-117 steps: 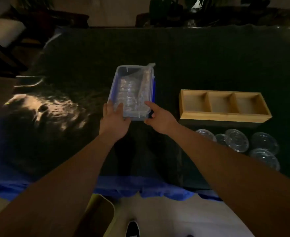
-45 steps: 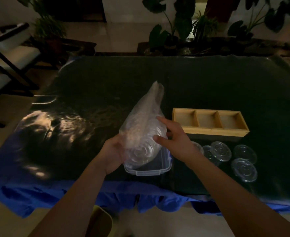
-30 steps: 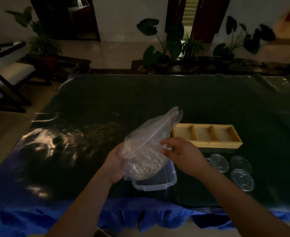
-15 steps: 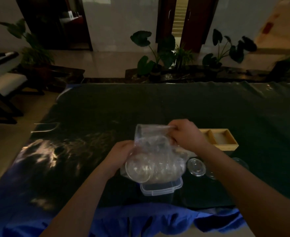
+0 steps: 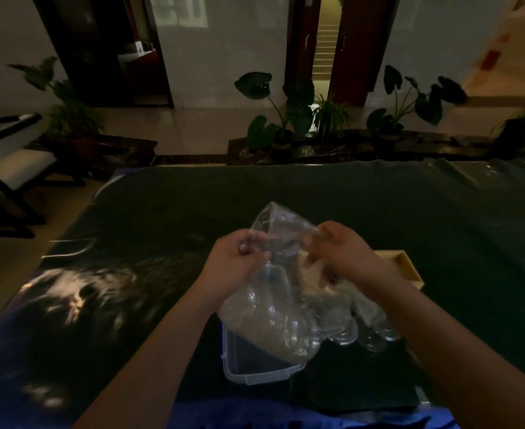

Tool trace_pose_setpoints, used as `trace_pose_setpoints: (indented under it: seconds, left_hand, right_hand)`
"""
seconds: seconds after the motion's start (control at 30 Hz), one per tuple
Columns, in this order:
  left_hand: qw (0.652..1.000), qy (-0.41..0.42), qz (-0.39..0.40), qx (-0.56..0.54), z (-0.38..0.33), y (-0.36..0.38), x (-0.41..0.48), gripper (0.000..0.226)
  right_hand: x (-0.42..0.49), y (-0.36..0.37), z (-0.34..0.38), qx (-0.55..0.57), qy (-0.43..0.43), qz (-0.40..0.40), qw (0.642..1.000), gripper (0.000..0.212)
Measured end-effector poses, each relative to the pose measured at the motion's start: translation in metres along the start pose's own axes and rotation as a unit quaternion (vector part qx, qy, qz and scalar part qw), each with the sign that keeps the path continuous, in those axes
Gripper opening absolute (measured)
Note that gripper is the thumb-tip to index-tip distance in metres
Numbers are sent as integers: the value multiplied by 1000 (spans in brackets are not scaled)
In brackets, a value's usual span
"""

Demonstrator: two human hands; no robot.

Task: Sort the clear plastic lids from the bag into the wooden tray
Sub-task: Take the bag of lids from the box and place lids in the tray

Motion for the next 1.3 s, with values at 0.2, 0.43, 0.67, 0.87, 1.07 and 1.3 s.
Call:
trace_pose_setpoints:
  seconds: [0.2,0.43,0.67,0.87,1.07,1.3]
  left_hand:
    - [998,8,-57,10,-5,64,16,17]
    - [995,25,-91,40,-10,92,17,17]
    - [994,41,-98,32,-25,86,20,21]
    - [994,47,-79,57,-36,75,20,19]
    - [989,60,-102,84,-36,55,12,21]
    - [964,54,-213,150,-26,23,9,23]
  right_hand:
    - [-1,-29,2,-354,-244,-269,862,101]
    - [60,-115,-37,-17,-116,-163,980,21]
    - [12,-114,-54,70,-69,-98,990,108]
    - [-2,-97,-52,-50,-97,-99,989,52]
    - [-7,-97,-34,101,-98,-1,990,32]
    - [0,-78,-28,119,-71,-22,990,6]
Point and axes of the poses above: each hand's wrist, its own x-axis towards the middle knuckle, its own y-axis out of the palm, z = x × y, the point moved 6 cm from there along x, towards the middle knuckle, and after that the axes turned 13 degrees about -x, right-handed, at the moved point
